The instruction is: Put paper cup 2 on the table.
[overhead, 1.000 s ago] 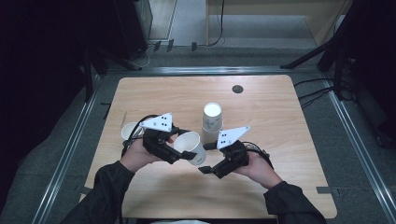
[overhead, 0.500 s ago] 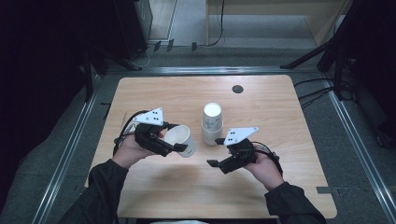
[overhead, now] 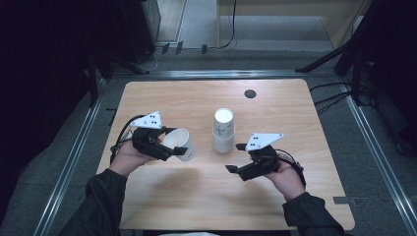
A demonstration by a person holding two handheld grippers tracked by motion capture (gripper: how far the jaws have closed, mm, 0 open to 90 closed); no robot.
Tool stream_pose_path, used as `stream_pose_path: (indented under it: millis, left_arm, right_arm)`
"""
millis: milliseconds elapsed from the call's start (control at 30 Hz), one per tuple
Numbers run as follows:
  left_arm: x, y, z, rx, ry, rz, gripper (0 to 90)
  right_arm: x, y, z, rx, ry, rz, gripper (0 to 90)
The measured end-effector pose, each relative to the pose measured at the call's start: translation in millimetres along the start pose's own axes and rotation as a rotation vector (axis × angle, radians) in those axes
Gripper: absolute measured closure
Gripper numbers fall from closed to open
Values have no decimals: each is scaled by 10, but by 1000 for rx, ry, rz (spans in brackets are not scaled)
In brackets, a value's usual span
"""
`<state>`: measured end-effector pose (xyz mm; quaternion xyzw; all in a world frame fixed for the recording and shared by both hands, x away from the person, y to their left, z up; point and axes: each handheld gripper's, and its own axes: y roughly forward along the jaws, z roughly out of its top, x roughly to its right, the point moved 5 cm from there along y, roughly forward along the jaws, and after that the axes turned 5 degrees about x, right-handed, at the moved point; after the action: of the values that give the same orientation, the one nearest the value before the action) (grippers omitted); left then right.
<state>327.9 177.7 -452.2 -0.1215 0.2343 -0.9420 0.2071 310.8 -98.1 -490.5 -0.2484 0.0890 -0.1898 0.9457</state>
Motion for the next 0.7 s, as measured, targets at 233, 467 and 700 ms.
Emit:
stream_pose_path:
  millis: [233, 467, 700]
  left_arm:
    - [-84, -73, -93, -17, -12, 42, 247]
    - [-147, -137, -197, -30, -31, 78, 247]
    - [-242, -198, -257, -21, -69, 143, 246]
  right_arm:
    - [63, -33, -54, -12, 1, -11, 201]
    - [110, 6, -30, -6, 1, -6, 201]
    - [136, 56, -19, -16, 0, 3, 201]
